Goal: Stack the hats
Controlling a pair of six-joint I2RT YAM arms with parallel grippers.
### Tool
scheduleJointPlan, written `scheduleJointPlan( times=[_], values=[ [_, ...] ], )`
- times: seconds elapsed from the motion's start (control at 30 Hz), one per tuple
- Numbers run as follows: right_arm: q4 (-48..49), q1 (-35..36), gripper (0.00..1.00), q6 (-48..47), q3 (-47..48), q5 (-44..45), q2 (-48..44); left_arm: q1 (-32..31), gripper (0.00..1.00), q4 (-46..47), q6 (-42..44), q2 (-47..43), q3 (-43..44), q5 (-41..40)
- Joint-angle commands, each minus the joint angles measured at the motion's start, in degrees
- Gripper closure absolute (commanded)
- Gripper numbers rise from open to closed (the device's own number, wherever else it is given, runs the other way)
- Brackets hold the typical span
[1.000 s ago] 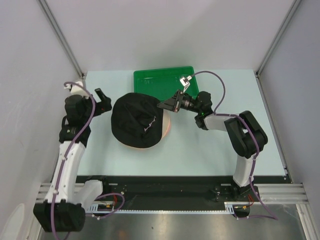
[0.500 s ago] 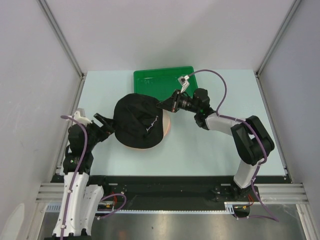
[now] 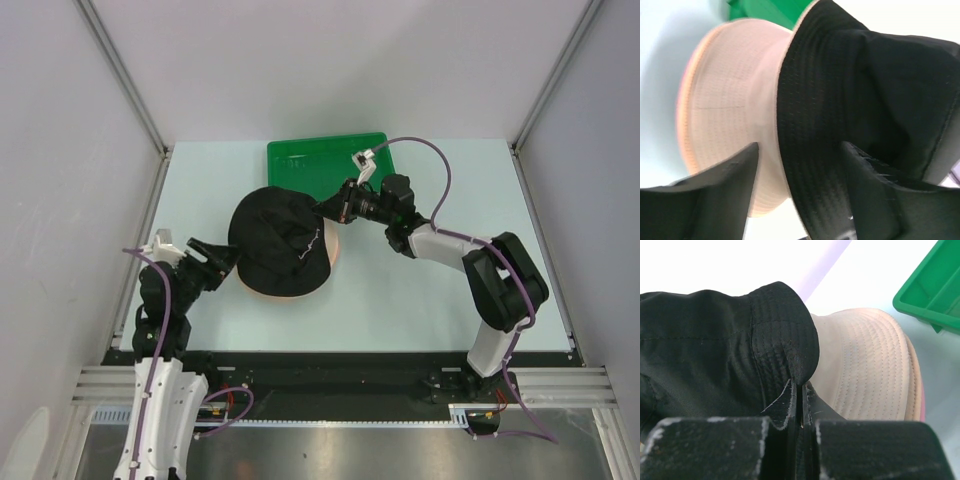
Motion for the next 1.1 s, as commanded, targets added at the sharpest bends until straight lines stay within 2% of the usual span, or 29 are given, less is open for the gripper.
scheduleJointPlan(
  times=[0.0, 0.13, 0.23, 0.27, 0.37, 0.53, 0.67, 0.83, 1.07],
  values=[
    [-2.7, 0.4, 1.0, -2.3, 1.6, 2.3, -1.9, 0.2, 0.39, 6.8, -5.1, -0.5, -2.4, 7.0],
    [-2.8, 0.4, 1.0, -2.2, 1.6, 2.5, -2.3, 0.2, 0.6, 7.4, -5.3, -0.6, -3.2, 6.7],
    [-3.6, 0.6, 1.0, -2.7, 1.7, 2.7, -2.7, 0.2, 0.71, 5.1, -4.1, -0.5, -2.1, 4.1],
    [-3.9, 0.6, 1.0, -2.8, 1.7, 2.7, -3.1, 0.2, 0.79, 4.5, -3.4, -0.3, -2.0, 3.0],
    [-4.9, 0.5, 1.0, -2.8, 1.6, 2.8, -4.6, 0.2, 0.94, 3.6, -1.7, 0.5, -1.1, -0.2],
    [-8.0, 0.7, 1.0, -3.9, 1.7, 4.5, -6.7, 0.2, 1.0, 2.0, 0.7, 2.4, 0.1, -10.7],
    [-11.1, 0.4, 1.0, -4.8, 1.2, 6.7, -6.5, 0.2, 1.0, 5.6, -0.9, 5.8, -2.6, -14.2],
    [-10.8, -0.3, 1.0, -3.8, -1.3, 7.3, -5.2, 0.2, 1.0, 14.3, -5.0, 11.1, -8.3, -13.5],
    [-11.2, -1.4, 1.0, -2.9, -6.7, 9.8, -4.2, 0.2, 1.0, 20.8, -4.0, 17.8, -10.8, -15.5]
  ],
)
